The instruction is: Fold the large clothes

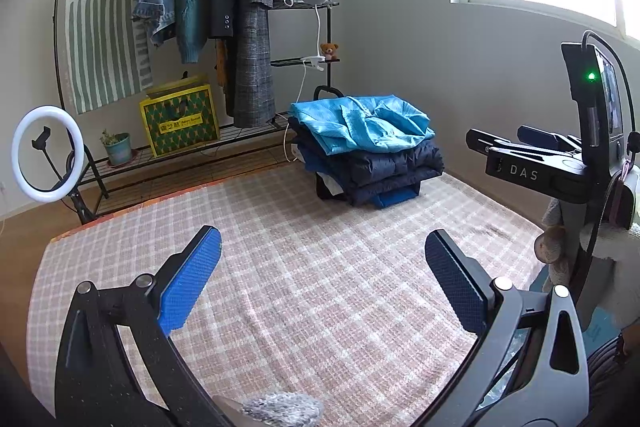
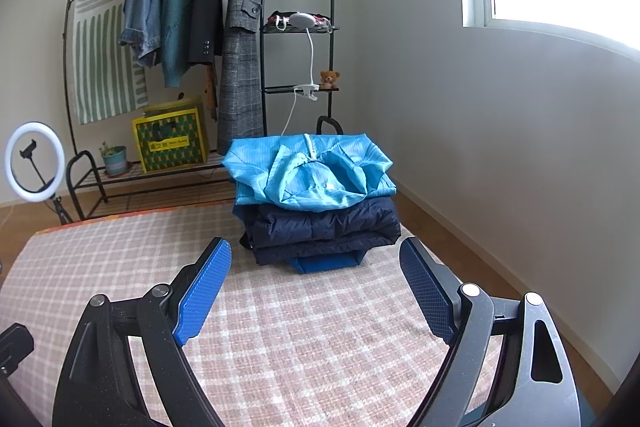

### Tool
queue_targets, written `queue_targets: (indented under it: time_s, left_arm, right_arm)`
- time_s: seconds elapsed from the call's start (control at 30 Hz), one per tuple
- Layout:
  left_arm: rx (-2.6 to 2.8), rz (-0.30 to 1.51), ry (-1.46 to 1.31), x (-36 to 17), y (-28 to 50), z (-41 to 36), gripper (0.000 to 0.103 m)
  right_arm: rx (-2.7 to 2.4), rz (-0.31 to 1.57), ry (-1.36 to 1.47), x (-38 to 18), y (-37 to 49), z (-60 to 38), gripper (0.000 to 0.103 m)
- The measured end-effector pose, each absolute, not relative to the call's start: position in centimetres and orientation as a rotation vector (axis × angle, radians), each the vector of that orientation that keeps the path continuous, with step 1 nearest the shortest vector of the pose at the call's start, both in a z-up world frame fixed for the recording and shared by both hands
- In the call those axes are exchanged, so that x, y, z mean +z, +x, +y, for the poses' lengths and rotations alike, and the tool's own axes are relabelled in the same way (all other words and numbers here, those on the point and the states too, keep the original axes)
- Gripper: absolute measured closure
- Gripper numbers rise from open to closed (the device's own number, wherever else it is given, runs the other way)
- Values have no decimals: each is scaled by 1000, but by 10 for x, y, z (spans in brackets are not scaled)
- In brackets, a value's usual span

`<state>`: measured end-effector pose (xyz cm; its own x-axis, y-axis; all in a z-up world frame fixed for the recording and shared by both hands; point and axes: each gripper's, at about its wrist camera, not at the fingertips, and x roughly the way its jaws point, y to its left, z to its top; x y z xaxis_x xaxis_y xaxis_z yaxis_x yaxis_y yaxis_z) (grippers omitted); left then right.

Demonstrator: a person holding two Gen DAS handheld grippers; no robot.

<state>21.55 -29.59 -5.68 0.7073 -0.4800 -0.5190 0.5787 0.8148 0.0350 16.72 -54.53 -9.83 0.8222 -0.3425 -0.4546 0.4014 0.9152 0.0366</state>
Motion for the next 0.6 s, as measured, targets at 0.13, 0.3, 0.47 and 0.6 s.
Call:
queue_targets:
  time_s: [0.13, 0.3, 0.47, 0.6]
  left_arm:
    - [-592, 518, 197, -57, 215, -297, 0]
    - [-591, 519, 197, -57, 216, -296, 0]
    - [-592, 519, 198, -56, 214, -300, 0]
    - [-589, 513, 195, -53, 212, -304, 0]
  right_arm:
    - [-396, 456, 135, -98, 167, -546, 17]
    - [-394, 457, 134, -99, 168, -546, 17]
    - [-396, 458, 134, -98, 167, -546, 17]
    - [-397, 457, 135, -98, 167, -545, 17]
